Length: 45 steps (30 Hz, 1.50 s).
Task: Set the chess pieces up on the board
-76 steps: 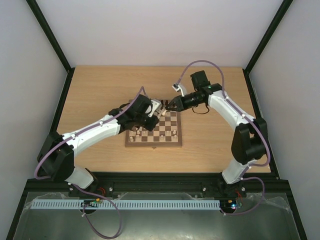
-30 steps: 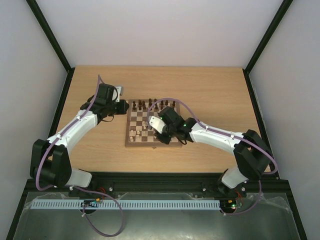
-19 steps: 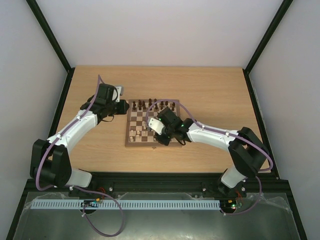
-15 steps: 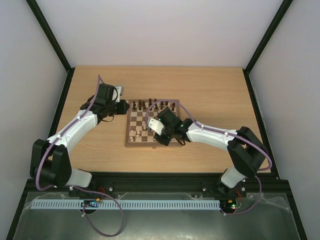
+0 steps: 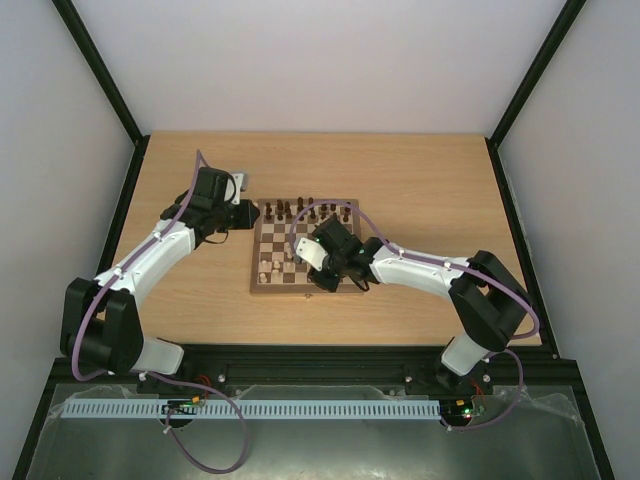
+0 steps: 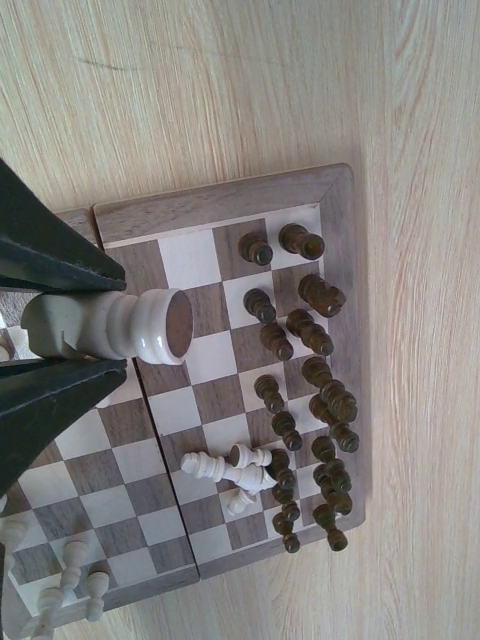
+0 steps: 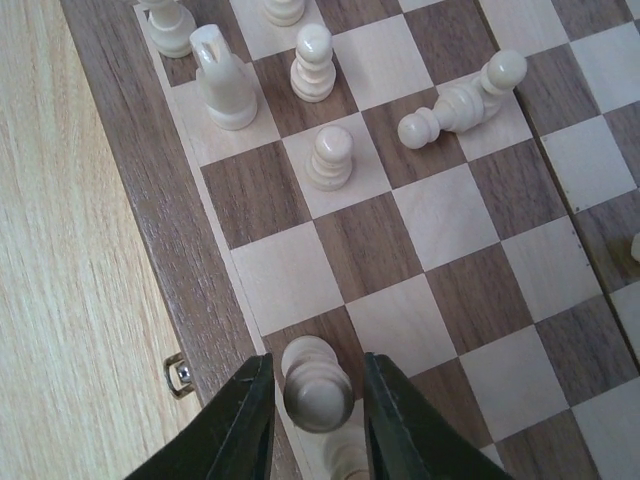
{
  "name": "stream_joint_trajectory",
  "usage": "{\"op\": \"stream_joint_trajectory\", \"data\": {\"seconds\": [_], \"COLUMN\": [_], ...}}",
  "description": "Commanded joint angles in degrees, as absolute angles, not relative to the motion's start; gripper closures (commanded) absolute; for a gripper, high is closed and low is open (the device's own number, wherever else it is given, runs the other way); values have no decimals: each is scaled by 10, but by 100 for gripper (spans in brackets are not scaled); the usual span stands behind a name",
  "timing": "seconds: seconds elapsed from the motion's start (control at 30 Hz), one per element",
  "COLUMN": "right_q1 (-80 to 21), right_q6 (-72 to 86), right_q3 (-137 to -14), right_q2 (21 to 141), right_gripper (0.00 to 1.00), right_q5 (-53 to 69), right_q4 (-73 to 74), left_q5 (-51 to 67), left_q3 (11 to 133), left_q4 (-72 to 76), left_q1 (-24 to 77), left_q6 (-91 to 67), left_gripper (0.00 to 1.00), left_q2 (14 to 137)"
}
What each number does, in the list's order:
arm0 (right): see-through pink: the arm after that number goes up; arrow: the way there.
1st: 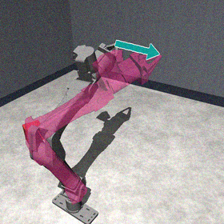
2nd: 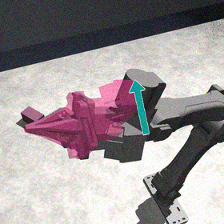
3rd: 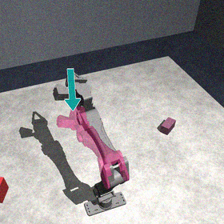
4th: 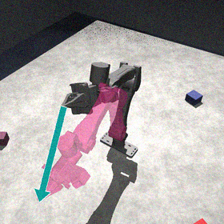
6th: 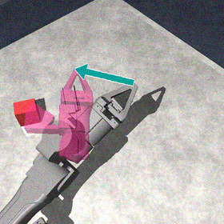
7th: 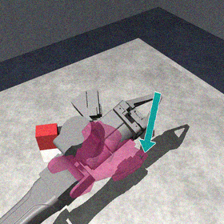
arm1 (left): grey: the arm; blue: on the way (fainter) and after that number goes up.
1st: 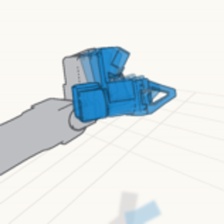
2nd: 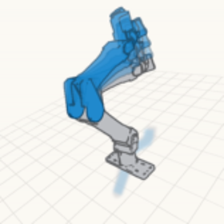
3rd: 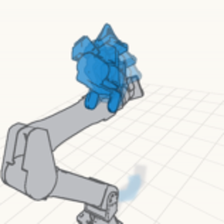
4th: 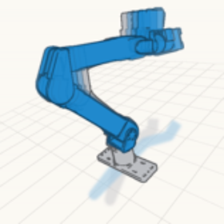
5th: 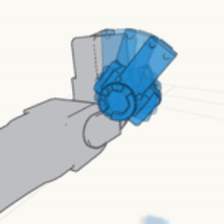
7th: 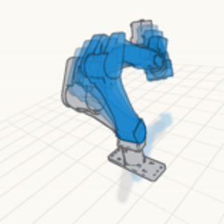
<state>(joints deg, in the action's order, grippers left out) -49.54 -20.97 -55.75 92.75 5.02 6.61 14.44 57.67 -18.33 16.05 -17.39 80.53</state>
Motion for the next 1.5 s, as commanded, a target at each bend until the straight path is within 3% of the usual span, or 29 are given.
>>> {"op": "stream_joint_trajectory", "data": {"seconds": [0.0,0.2,0.37,0.73,1.03,1.47], "right_q1": [-498,-491,-441,-412,-471,-523], "right_q6": [-206,-188,-207,-469,-575,-605], "right_q3": [-564,-613,-659,-706,-718,-704], "right_q2": [931,878,824,782,774,768], "right_gripper": [71,62,60,55,48,48], "right_q5": [41,56,122,161,86,23], "right_q4": [77,130,188,356,413,411], "left_q5": [153,197,244,426,539,618], "left_q3": [570,570,593,581,579,593], "left_q4": [-183,-185,-225,-263,-259,-250], "left_q1": [157,165,203,302,339,343], "left_q6": [-176,-172,-160,-126,-105,-91], "left_gripper": [95,94,94,92,91,91], "left_q2": [810,828,849,816,822,863]}}
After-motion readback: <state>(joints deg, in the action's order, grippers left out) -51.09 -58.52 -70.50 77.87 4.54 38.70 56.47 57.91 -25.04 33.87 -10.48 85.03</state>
